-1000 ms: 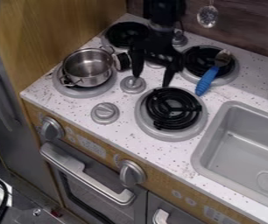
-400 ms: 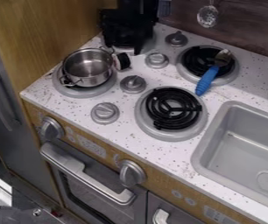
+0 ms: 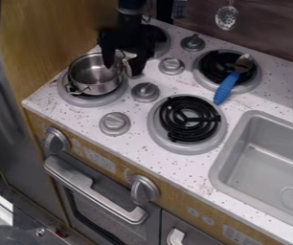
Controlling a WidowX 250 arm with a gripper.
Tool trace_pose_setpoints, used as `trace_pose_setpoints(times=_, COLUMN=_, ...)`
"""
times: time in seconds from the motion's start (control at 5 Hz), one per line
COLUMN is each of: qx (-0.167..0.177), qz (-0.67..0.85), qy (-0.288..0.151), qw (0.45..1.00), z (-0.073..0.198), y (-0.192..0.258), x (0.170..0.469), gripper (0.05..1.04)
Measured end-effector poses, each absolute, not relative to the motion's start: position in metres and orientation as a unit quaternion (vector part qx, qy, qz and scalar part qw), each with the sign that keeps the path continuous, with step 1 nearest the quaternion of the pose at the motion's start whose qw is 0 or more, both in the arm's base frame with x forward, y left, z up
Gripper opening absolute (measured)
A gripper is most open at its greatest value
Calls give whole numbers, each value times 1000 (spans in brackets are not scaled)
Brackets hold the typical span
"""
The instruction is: Mover olla plateada al fogon inferior derecha
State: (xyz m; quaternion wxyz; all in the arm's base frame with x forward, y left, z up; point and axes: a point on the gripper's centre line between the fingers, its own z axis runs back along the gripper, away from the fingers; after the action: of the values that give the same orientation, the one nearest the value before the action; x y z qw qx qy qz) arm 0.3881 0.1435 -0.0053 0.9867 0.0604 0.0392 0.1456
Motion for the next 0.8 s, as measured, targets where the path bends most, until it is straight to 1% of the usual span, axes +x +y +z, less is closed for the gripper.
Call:
trace_pose_setpoints(times=0.2, qx=55, qz=147, qy=67, qw=985, z=-25, y=144, x=387, gripper=943)
trace_pose_setpoints(times=0.6, qx=55, qz=152, qy=71, qw=984, z=-30, y=148, x=389, gripper=351)
trace_pose_setpoints(times=0.8, qx=53, qz=152, qy=66, qw=985, z=-29, y=149, x=391, gripper=143)
